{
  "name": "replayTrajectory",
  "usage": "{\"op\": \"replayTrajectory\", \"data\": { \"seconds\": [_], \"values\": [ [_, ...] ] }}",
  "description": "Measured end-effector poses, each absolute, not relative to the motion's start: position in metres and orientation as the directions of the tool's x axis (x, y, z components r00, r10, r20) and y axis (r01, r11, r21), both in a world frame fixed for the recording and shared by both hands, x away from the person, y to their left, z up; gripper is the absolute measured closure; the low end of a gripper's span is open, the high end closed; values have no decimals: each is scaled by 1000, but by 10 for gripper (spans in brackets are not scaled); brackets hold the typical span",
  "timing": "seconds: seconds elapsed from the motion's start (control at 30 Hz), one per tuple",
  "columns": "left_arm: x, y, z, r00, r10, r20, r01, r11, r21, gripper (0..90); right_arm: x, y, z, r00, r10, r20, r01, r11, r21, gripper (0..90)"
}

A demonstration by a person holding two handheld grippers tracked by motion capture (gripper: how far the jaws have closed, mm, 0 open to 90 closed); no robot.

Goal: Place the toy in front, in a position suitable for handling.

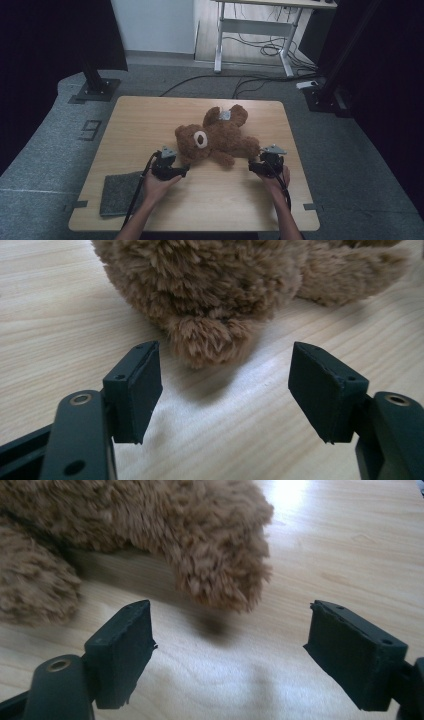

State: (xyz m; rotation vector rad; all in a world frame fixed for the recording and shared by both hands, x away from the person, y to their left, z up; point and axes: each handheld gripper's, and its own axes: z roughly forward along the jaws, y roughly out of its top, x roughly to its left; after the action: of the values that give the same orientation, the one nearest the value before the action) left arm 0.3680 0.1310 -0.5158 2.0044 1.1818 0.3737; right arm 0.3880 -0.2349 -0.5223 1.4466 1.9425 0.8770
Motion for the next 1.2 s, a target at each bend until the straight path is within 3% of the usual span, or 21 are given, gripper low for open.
{"op": "replayTrajectory", "data": {
  "seconds": [0.37,0.63,0.67,0.8,1.2],
  "values": [
    [388,120,-523,526,843,-112,622,-292,727,263,403,-230,-520,-275,959,-64,591,221,776,160],
    [399,110,-527,526,845,-96,629,-310,713,397,422,-228,-524,-289,954,-79,594,243,767,141],
    [399,109,-528,522,848,-92,628,-309,714,451,427,-228,-526,-294,953,-77,599,246,762,142],
    [400,109,-528,516,852,-83,622,-306,720,483,433,-227,-528,-302,951,-72,602,249,759,158],
    [402,114,-526,530,839,-122,631,-294,718,639,444,-216,-533,-322,944,-77,622,272,735,556]
  ]
}}
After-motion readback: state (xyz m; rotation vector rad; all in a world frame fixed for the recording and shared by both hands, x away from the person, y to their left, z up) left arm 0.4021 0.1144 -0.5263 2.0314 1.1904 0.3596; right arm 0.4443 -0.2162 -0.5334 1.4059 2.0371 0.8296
